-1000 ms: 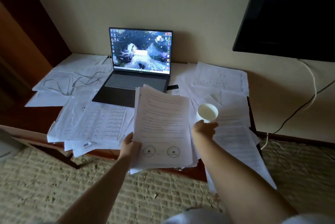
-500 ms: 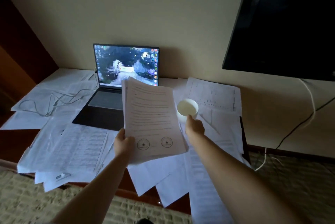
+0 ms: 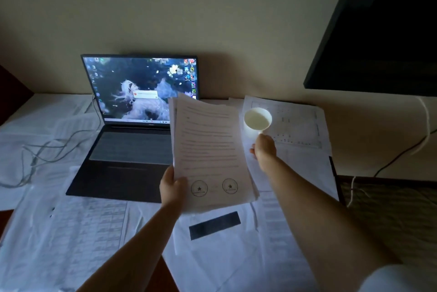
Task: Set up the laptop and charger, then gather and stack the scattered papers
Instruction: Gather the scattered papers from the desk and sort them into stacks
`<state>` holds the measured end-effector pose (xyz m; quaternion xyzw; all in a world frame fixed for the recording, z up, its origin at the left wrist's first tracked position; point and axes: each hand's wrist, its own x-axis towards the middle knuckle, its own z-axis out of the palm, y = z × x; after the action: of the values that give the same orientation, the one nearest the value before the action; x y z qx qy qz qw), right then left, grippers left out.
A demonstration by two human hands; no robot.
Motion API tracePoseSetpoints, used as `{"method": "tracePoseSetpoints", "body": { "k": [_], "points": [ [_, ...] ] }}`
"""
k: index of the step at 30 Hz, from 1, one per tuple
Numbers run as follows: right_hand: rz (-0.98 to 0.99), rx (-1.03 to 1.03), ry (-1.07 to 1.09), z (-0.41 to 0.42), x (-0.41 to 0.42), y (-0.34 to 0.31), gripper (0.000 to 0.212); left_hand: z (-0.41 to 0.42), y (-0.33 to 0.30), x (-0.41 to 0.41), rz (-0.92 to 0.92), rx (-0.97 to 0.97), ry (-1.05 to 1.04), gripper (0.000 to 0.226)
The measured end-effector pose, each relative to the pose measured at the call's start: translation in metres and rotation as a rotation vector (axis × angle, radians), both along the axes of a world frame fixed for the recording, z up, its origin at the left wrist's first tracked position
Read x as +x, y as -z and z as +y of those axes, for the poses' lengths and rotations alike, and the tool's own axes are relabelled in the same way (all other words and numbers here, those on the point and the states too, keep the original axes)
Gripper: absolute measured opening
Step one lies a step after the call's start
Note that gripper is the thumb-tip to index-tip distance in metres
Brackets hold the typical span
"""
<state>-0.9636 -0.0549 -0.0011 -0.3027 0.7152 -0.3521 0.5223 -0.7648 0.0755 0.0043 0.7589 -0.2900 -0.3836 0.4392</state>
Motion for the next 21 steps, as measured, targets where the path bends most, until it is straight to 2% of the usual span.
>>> {"method": "tracePoseSetpoints", "body": {
  "k": [3, 7, 10, 12, 14, 17, 20, 21],
  "points": [
    [0.020, -0.006, 0.069, -0.003, 0.004, 0.006, 0.040, -0.007, 0.002, 0.003, 0.011, 0.016, -0.002, 0.023],
    [-0.058, -0.001, 0.108, 0.000, 0.007, 0.006, 0.035, -0.006, 0.007, 0.008, 0.027, 0.023, -0.005, 0.023],
    [0.038, -0.030, 0.113, 0.017, 0.014, 0.003, 0.048, 0.003, 0.006, 0.006, 0.053, 0.012, -0.017, 0.027],
    [0.125, -0.032, 0.077, 0.039, 0.022, 0.000, 0.054, 0.014, 0.004, 0.001, 0.077, 0.005, -0.029, 0.029],
    [0.131, 0.001, -0.060, 0.063, 0.027, -0.001, 0.055, 0.025, 0.002, -0.005, 0.103, -0.005, -0.039, 0.032],
    [0.081, 0.025, -0.294, 0.086, 0.021, -0.002, 0.033, 0.046, -0.002, -0.010, 0.112, -0.015, -0.069, 0.034],
    [0.075, -0.083, -0.316, 0.100, 0.011, -0.010, 0.008, 0.068, -0.008, -0.012, 0.073, -0.046, -0.088, 0.035],
    [0.059, -0.119, -0.306, 0.105, 0.010, -0.015, 0.011, 0.073, -0.012, -0.014, 0.068, -0.065, -0.100, 0.037]
  ]
}}
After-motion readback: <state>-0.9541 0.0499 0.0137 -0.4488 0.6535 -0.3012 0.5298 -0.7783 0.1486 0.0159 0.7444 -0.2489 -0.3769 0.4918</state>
